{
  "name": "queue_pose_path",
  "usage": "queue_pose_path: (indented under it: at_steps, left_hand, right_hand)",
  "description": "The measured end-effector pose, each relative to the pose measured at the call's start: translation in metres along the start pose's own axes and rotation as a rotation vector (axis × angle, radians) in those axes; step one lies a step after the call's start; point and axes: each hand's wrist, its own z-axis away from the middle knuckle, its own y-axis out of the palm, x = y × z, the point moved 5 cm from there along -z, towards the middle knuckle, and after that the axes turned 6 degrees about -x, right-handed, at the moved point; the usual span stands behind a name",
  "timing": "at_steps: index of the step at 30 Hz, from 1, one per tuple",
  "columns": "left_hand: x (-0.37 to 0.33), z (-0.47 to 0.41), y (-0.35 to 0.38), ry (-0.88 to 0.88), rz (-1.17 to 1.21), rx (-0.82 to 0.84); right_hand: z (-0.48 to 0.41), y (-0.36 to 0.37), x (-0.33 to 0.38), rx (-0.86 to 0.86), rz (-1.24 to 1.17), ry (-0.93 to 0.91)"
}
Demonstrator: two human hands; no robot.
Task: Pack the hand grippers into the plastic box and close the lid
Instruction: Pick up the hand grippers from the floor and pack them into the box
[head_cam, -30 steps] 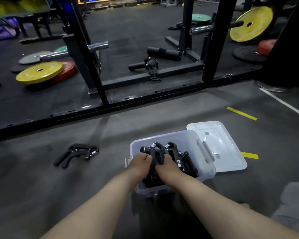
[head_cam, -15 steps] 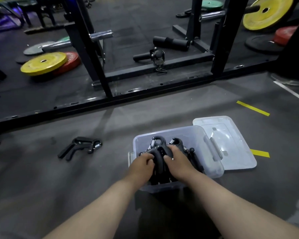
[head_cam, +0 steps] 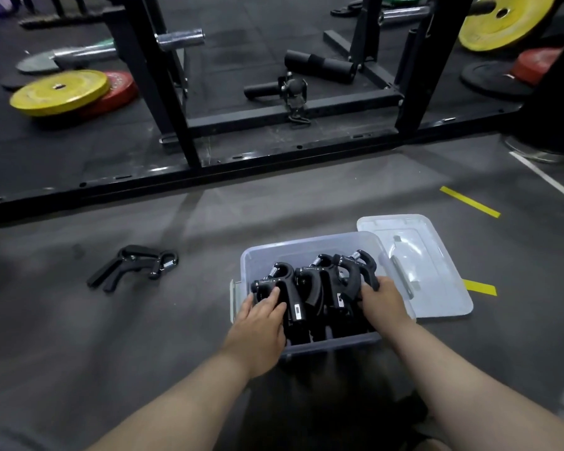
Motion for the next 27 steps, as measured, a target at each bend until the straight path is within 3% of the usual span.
queue_pose_path:
  at_steps: [5, 9, 13, 19, 23, 27]
  left_hand:
    - [0.001, -0.001, -0.003, -0.04, 0.039, -0.072]
    - [0.011, 0.002, -0.009, -0.186, 0.04, -0.212]
    - [0.025, 0.007, -0.007, -0.244, 0.09, -0.245]
    - [0.034, 0.017, -0.015, -0.239, 0.231, -0.459]
    - [0.028, 0.013, -0.015, -0.259, 0.211, -0.27]
    - [0.02, 0.011, -0.01, -0.282, 0.089, -0.228]
  right_hand:
    - [0.036, 0.005, 0.053, 0.051, 0.022, -0.113]
    - [0.049, 0.035, 0.074, 0.13, 0.194, -0.26]
    - [0.063, 0.064, 0.081, 0.181, 0.212, -0.236]
    - [0.073, 0.091, 0.087, 0.28, 0.226, -0.218]
    - [0.078, 0.097, 0.087, 0.219, 0.59, -0.344]
    - [0.085, 0.102, 0.083, 0.267, 0.692, -0.468]
